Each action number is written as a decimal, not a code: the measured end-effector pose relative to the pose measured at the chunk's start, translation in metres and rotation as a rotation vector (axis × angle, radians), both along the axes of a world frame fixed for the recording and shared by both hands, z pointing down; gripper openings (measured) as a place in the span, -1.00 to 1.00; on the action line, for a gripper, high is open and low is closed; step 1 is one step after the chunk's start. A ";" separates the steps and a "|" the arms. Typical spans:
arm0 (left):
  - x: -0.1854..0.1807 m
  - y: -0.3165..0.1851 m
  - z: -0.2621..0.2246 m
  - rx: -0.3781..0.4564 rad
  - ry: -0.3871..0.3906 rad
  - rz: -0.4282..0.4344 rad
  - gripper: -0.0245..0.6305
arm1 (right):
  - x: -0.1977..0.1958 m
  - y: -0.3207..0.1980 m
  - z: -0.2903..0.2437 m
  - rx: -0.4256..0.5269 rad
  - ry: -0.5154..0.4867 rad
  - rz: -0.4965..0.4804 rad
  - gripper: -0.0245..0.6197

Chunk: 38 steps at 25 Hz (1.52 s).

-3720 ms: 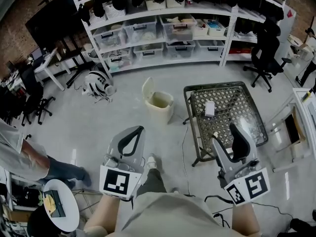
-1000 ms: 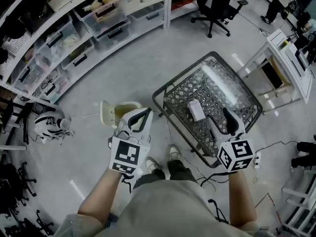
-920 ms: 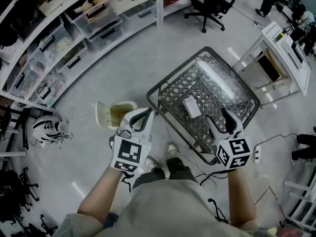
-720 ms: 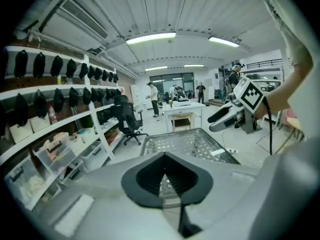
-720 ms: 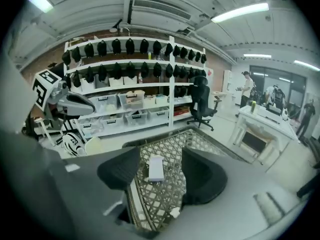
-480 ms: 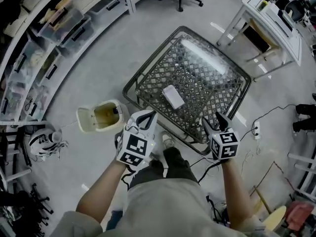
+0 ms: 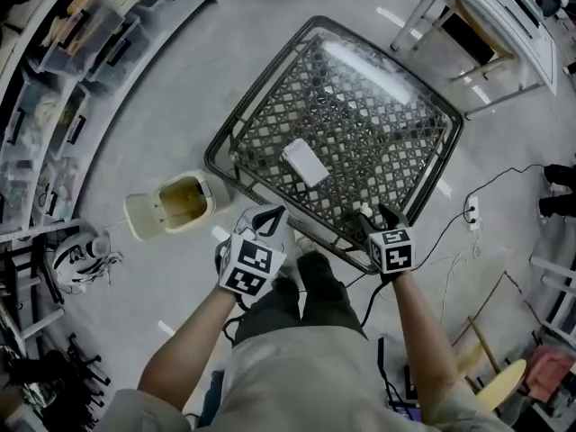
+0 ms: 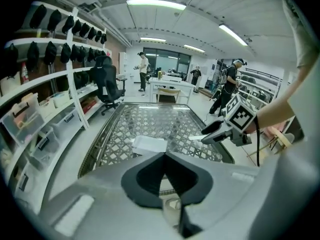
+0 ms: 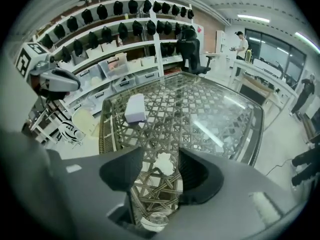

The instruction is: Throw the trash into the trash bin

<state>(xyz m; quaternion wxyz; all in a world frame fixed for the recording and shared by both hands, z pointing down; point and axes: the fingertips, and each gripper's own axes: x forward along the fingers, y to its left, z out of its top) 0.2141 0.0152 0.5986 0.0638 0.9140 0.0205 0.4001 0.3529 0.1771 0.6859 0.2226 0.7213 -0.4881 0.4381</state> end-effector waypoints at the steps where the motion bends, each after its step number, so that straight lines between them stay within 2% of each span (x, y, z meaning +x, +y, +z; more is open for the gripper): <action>1: -0.002 0.001 0.007 -0.011 -0.016 0.001 -0.92 | -0.001 0.002 0.008 -0.018 -0.006 -0.003 -0.22; 9: -0.011 -0.001 0.041 -0.049 -0.073 -0.006 -0.92 | -0.001 0.007 0.054 -0.111 -0.038 0.013 -0.39; 13: -0.015 -0.004 0.048 -0.057 -0.083 -0.029 -0.92 | 0.000 0.008 0.059 -0.144 -0.035 0.005 -0.56; 17: -0.021 -0.013 0.044 -0.060 -0.078 -0.070 -0.92 | 0.001 -0.004 0.041 -0.118 -0.032 -0.001 -0.61; 21: -0.037 -0.031 0.030 -0.042 -0.058 -0.137 -0.92 | 0.002 -0.036 0.000 -0.033 -0.009 -0.044 -0.63; 27: -0.082 -0.075 -0.003 0.042 -0.005 -0.247 -0.92 | -0.018 -0.115 -0.074 0.115 0.062 -0.173 -0.63; 30: -0.118 -0.100 -0.008 0.084 -0.007 -0.347 -0.92 | -0.041 -0.166 -0.106 0.191 0.077 -0.279 -0.63; 35: -0.181 -0.142 -0.027 0.157 0.009 -0.525 -0.92 | -0.104 -0.252 -0.141 0.287 0.059 -0.489 -0.63; 38: -0.222 -0.164 -0.035 0.195 0.006 -0.585 -0.92 | -0.150 -0.288 -0.146 0.307 0.043 -0.575 -0.63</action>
